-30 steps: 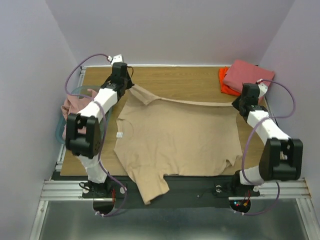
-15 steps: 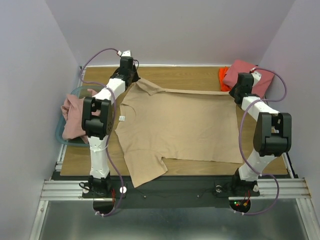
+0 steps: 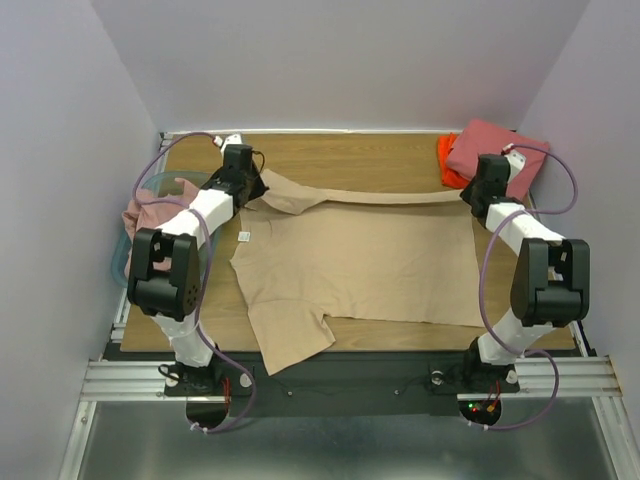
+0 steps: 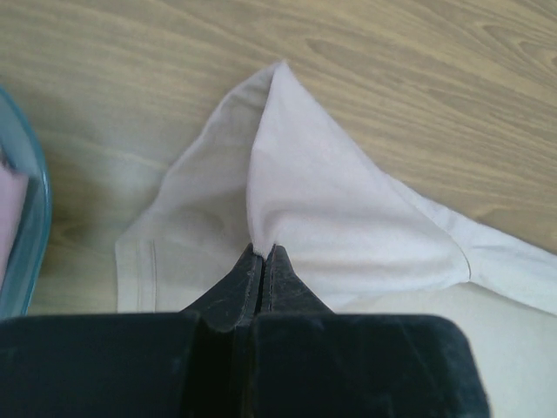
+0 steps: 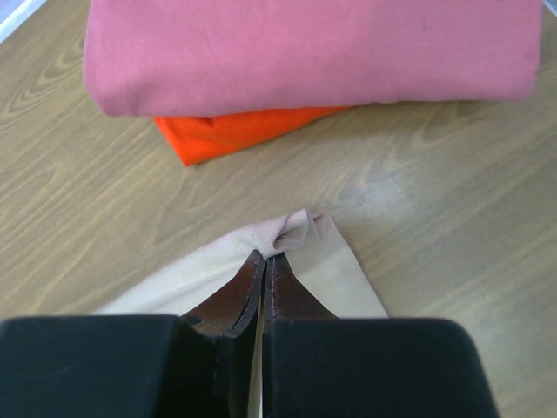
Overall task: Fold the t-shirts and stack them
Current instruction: Fold the tshirt
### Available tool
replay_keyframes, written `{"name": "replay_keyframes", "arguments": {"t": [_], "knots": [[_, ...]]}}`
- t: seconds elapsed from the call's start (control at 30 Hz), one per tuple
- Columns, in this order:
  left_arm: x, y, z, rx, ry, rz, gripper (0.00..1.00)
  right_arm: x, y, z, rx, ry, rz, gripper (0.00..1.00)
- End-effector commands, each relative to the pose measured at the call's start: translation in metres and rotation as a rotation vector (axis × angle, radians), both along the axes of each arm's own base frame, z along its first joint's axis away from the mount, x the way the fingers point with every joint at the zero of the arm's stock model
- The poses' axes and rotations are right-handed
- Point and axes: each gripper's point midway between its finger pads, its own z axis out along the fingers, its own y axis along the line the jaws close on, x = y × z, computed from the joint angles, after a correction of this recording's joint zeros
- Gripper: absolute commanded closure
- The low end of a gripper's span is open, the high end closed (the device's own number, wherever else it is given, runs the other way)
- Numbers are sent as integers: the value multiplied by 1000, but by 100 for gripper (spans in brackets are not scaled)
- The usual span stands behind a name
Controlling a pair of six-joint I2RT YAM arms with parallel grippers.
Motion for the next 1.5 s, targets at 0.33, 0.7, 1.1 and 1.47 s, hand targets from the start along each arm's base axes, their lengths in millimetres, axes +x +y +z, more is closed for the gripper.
{"name": "replay_keyframes", "arguments": {"t": [0.33,0.7,1.1,1.47], "knots": [[-74,3,15,-157,30,59,100,-25,-11,32,-54,-24,-40,100],[-126,-2,-7,-191,101,86,100,-30,-5,14,-37,26,-8,100],[-160,10,-51,-195,186,173,74,-59,-7,-34,-9,137,-63,97],[-163,5,17,-217,25,127,19,-71,-8,12,-9,101,-76,2]]}}
